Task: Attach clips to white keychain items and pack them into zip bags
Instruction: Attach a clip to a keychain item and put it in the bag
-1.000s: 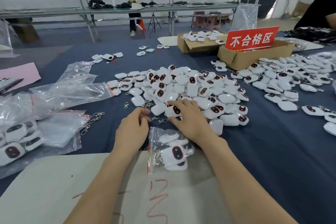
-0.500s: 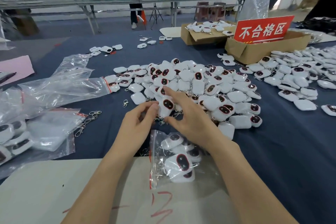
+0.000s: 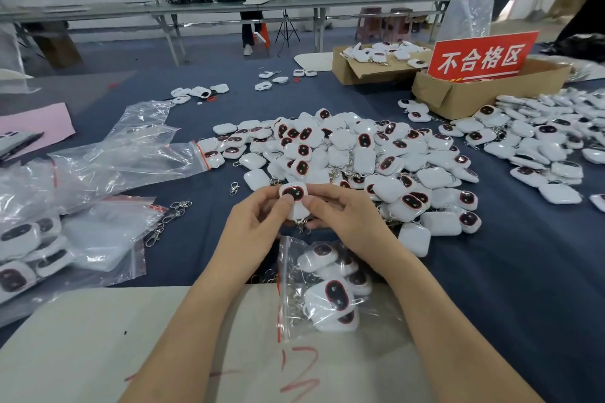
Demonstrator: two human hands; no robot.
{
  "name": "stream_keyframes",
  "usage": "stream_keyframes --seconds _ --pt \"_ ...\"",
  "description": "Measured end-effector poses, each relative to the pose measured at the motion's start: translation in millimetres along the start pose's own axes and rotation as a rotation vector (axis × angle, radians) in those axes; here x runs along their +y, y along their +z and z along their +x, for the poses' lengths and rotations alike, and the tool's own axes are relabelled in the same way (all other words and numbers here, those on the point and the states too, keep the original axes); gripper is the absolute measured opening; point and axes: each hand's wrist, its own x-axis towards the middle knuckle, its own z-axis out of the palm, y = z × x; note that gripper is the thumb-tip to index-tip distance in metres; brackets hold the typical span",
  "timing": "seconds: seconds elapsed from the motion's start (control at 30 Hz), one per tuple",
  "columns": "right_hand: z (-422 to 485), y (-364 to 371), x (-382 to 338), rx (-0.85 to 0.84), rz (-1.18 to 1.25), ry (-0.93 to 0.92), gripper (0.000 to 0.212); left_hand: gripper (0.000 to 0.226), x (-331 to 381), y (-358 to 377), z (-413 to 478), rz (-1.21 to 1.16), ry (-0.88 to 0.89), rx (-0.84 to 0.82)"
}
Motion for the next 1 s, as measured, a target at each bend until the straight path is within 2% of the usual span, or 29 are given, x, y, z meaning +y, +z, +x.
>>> stream_keyframes --seconds 0.13,0.37,0.67,1.0 --pt "0.3 1.2 0.9 -0.013 0.092 0.070 0.013 0.008 0.2 0.2 0.8 -0.019 0.004 -0.007" --pt "-0.1 0.1 0.7 -0.037 0.105 0.127 0.008 0.008 -0.1 -4.5 2.1 0.013 -0.012 -0.027" --pt "0.9 0.3 4.1 0.021 0.117 0.162 0.009 0.012 7.0 -1.8 -2.1 -0.054 -0.047 -0.068" --pt "1.6 1.2 3.0 0.048 0.081 0.174 0.010 0.013 5.6 -1.5 -2.6 0.002 -0.015 -0.083"
